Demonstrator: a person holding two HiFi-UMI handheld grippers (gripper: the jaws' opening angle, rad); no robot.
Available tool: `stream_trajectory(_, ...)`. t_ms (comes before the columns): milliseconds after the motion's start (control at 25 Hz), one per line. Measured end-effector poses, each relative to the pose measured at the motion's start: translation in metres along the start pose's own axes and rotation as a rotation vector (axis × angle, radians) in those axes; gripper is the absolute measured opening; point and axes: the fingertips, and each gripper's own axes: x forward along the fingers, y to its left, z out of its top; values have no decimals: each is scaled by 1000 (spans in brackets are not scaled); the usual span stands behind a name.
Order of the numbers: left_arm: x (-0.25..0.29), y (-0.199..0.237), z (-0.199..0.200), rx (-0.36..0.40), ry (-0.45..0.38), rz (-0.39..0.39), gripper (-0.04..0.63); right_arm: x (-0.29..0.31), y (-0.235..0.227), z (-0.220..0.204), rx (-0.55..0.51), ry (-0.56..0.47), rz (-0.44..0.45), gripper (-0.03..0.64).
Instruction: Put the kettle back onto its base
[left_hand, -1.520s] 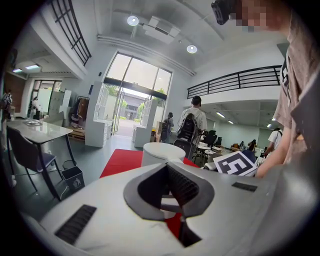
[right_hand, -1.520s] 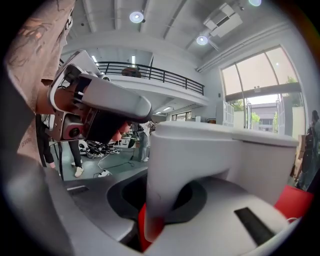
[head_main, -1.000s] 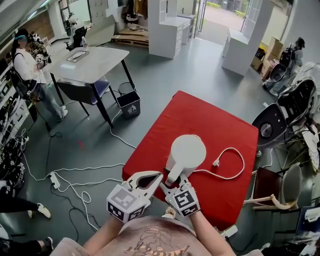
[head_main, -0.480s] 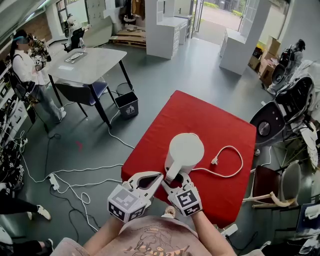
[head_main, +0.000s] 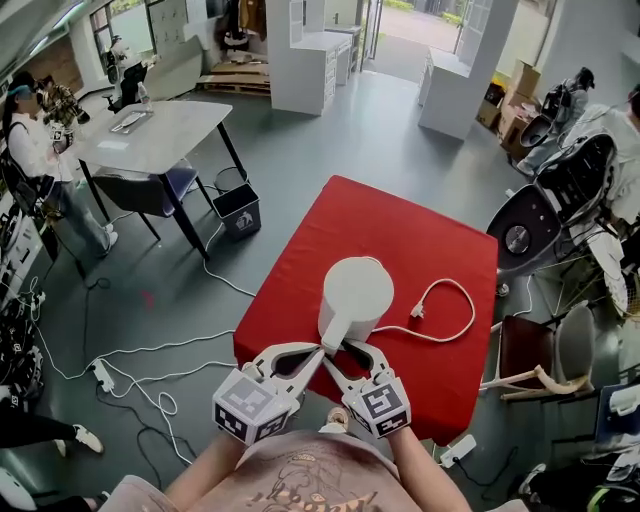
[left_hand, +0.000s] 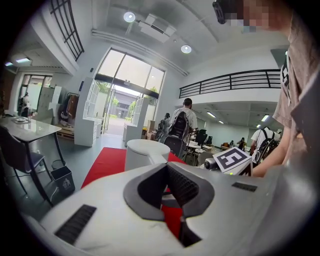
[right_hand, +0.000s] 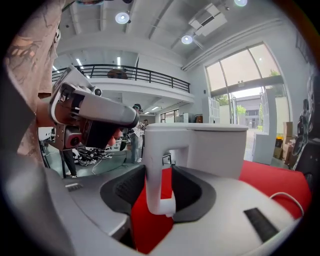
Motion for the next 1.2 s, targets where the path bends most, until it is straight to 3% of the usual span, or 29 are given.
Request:
stream_trajectory(520, 1, -25, 1, 21, -1, -62, -8, -35, -8, -2, 63, -28, -70, 134)
stream_trajectory(600, -3, -28, 2, 23, -6, -68, -8, -40, -8, 3, 76, -44, -82, 92)
stream_trajectory(680, -7, -31, 1, 24, -8, -73, -8, -45, -5, 7, 81, -58, -91, 10)
stream_trajectory(1200, -42, -53, -12, 28, -19, -128, -8, -65, 54, 22, 78, -75, -60, 3)
